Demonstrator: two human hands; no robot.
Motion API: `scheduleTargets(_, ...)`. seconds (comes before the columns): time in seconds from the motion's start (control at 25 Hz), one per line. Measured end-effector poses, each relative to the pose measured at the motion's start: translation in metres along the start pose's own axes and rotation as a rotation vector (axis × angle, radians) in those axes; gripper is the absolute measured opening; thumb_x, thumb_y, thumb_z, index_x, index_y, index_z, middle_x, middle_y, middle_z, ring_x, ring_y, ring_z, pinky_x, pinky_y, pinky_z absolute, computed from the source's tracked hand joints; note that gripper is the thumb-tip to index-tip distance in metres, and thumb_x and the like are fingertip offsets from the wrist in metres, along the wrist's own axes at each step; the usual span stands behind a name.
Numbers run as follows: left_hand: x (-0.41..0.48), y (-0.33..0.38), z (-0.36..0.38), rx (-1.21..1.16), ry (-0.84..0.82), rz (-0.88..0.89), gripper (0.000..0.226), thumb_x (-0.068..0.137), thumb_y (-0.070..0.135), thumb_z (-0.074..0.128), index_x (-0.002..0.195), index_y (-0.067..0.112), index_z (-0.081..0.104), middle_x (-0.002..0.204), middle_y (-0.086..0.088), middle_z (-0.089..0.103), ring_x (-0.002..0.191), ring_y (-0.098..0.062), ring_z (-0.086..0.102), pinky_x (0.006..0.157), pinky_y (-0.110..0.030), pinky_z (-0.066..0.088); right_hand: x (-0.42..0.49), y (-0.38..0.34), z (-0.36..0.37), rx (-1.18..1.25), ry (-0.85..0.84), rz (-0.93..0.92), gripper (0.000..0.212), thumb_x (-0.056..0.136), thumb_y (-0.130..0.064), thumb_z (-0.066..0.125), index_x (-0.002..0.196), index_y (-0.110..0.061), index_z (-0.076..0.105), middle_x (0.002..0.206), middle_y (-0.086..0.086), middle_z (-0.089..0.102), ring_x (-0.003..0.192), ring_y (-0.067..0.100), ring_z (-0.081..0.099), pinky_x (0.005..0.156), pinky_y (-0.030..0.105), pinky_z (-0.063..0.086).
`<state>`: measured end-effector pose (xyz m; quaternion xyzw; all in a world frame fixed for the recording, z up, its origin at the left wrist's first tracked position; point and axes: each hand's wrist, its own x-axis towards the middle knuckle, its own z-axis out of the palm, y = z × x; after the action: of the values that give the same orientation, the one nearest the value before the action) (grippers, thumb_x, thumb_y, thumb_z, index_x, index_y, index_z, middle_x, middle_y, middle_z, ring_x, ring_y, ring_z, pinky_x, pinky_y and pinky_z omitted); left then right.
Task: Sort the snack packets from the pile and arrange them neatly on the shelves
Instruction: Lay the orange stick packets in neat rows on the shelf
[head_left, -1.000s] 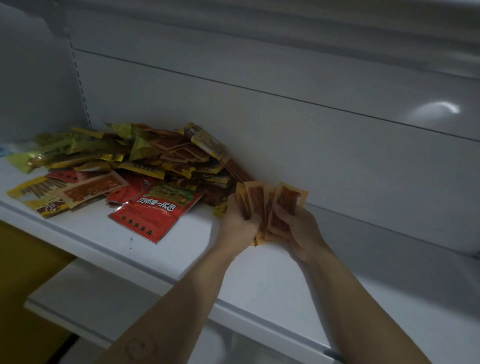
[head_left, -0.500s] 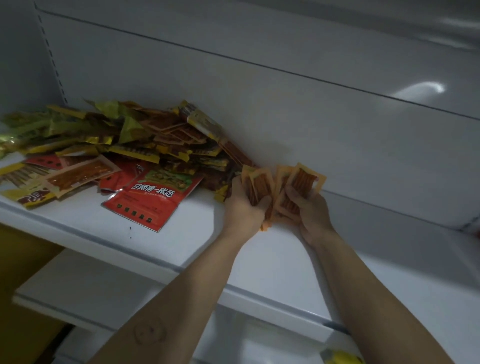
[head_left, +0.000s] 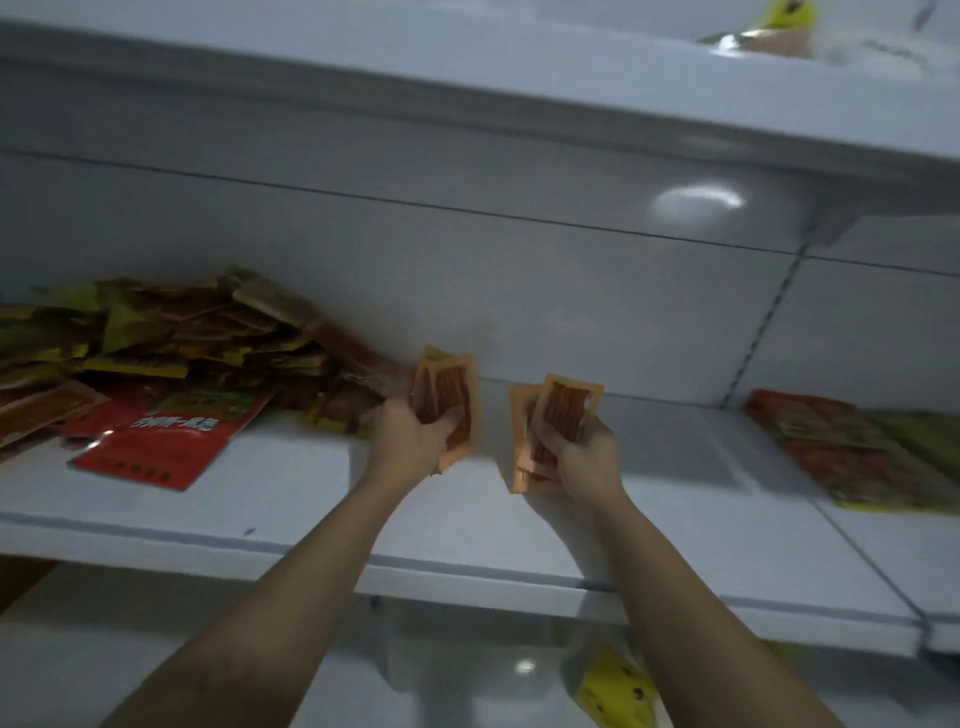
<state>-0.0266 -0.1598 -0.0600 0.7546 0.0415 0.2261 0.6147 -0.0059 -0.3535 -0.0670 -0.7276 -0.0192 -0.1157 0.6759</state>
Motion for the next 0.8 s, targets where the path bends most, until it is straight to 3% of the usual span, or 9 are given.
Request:
scheduleTargets(0.08, -0.025, 0.026, 0.040, -0.062, -0.107, 0.009, 0.041, 0.076, 0.018, 0.079, 0.112, 0.029, 0.063, 0.099, 0.005, 0.073, 0.094, -0.018, 0.071, 0.077, -0.042, 0.059, -0.011, -0.011, -0.059, 0.004, 0.076, -0.006, 0.009, 0.086, -0.010, 0.072, 0.093, -0.014, 0.069, 0.080, -0.003, 0.072, 0.071, 0.006, 0.069, 0.064, 0.025, 0.051)
scheduleTargets(0.24, -0.080, 0.080, 0.129, -0.098, -0.322, 0.090, 0.043, 0.083, 0.011, 0.077, 0.114, 0.031, 0.056, 0.099, 0.014, 0.067, 0.087, 0.004, 0.064, 0.066, -0.016, 0.055, -0.043, -0.030, -0.179, 0.046, 0.268, 0.002, 0.017, 0.085, -0.011, 0.074, 0.101, -0.013, 0.069, 0.088, 0.001, 0.073, 0.081, 0.018, 0.070, 0.059, 0.030, 0.057)
scheduleTargets(0.48, -0.177, 0.134, 0.262, -0.156, -0.582, 0.114, 0.049, 0.082, 0.011, 0.078, 0.126, 0.018, 0.057, 0.109, 0.005, 0.069, 0.098, -0.010, 0.068, 0.085, -0.033, 0.057, -0.121, -0.040, -0.363, -0.017, 0.565, 0.000, 0.013, 0.083, -0.015, 0.076, 0.094, -0.018, 0.069, 0.091, 0.002, 0.073, 0.086, 0.022, 0.070, 0.076, 0.044, 0.060)
scheduleTargets(0.64, -0.237, 0.159, 0.336, -0.198, -0.750, 0.141, 0.048, 0.082, 0.012, 0.078, 0.124, 0.022, 0.057, 0.111, 0.009, 0.069, 0.098, -0.005, 0.067, 0.091, -0.038, 0.056, -0.176, -0.044, -0.456, -0.049, 0.748, 0.019, 0.019, 0.082, -0.018, 0.077, 0.100, -0.017, 0.070, 0.093, 0.000, 0.074, 0.088, 0.020, 0.071, 0.081, 0.048, 0.059)
scheduleTargets(0.8, -0.288, 0.180, 0.407, -0.217, -0.893, 0.183, 0.046, 0.081, 0.016, 0.079, 0.117, 0.029, 0.055, 0.108, 0.009, 0.069, 0.098, -0.009, 0.068, 0.089, -0.041, 0.056, -0.219, -0.044, -0.527, -0.076, 0.914, 0.030, 0.023, 0.083, -0.020, 0.077, 0.105, -0.016, 0.071, 0.095, -0.002, 0.074, 0.090, 0.018, 0.071, 0.081, 0.047, 0.059)
